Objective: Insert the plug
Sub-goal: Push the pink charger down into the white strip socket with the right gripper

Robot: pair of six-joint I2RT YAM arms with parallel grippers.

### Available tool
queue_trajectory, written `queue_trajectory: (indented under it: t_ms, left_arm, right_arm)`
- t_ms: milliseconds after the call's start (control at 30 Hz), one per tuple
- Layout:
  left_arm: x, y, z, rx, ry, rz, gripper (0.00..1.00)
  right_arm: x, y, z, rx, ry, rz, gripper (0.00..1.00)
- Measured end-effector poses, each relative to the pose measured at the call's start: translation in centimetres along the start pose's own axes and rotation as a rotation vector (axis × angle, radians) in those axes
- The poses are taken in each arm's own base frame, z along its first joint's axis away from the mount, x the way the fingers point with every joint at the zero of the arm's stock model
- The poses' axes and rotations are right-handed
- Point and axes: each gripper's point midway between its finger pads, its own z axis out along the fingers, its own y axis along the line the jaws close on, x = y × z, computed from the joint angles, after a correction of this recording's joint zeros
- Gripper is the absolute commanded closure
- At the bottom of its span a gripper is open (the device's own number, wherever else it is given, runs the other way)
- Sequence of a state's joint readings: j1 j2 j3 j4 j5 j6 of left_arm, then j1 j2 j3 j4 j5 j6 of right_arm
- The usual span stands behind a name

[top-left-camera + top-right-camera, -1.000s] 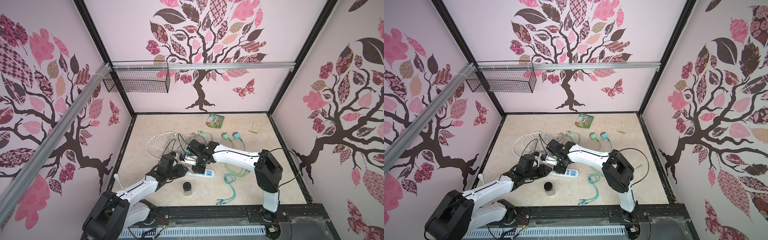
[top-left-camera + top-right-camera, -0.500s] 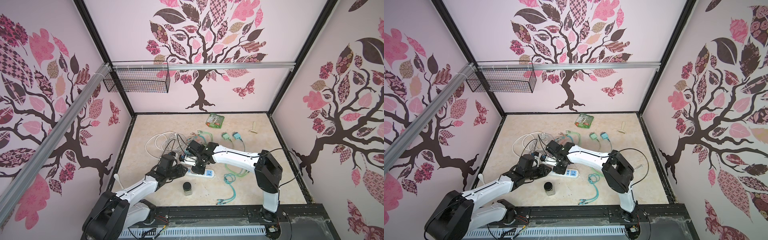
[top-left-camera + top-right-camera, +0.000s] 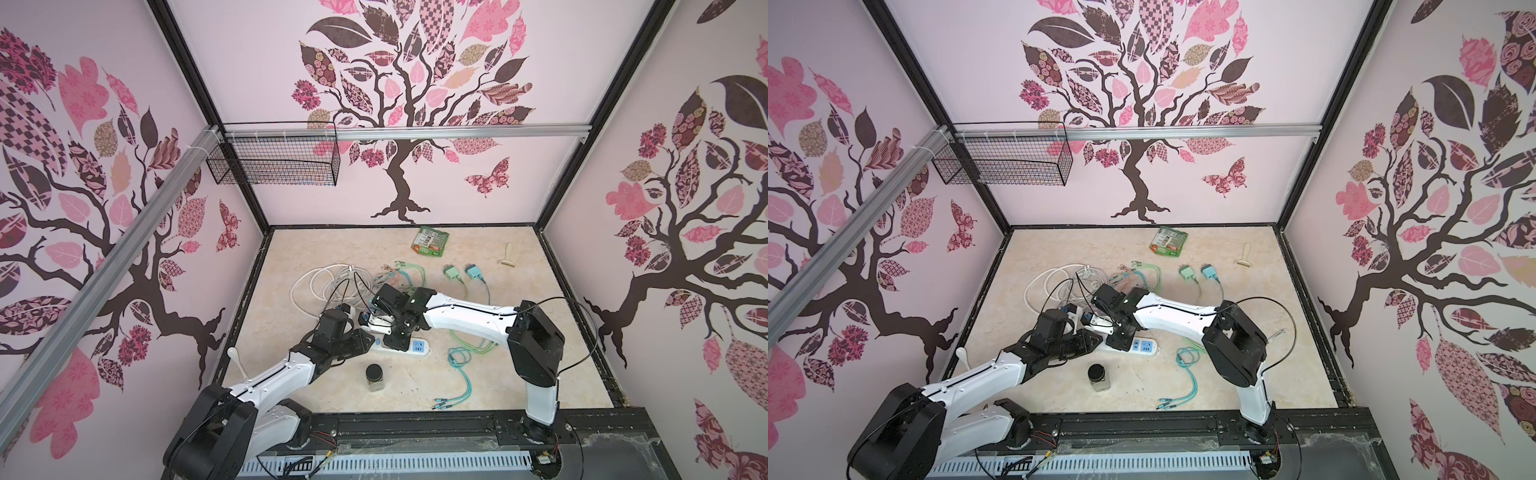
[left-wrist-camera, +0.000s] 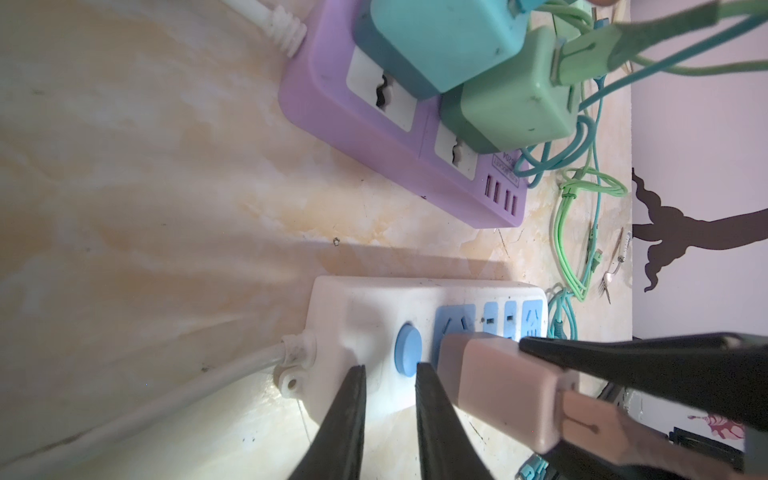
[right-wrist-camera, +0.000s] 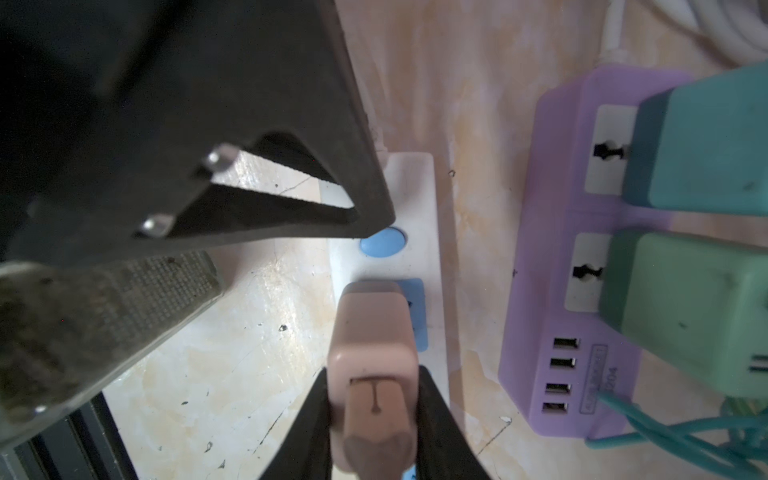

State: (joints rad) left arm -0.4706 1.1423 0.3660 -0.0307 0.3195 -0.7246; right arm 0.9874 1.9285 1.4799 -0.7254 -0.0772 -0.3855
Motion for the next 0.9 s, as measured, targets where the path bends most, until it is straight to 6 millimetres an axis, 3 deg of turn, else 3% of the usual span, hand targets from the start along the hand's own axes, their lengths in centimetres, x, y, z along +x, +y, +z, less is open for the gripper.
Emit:
queue_trajectory:
  t_ms: [400, 600, 900]
  left_arm:
    - [0.1, 0.4, -0.4, -0.009, -0.011, -0.005, 0.74]
    - [1.4, 2.2, -0.4, -0.065, 0.020, -0.029, 0.74]
    - [1.6, 2.5, -0.9, -0.077, 0.009, -0.028, 0.74]
  right_arm:
    - [0.0, 0.0, 0.1, 0.018, 0.009, -0.007, 0.80]
    - [0.0, -0.1, 0.5, 0.022, 0.031, -0.010, 0.80]
    - [0.0, -0.1, 0.6, 0.021, 0.041, -0.009, 0.79]
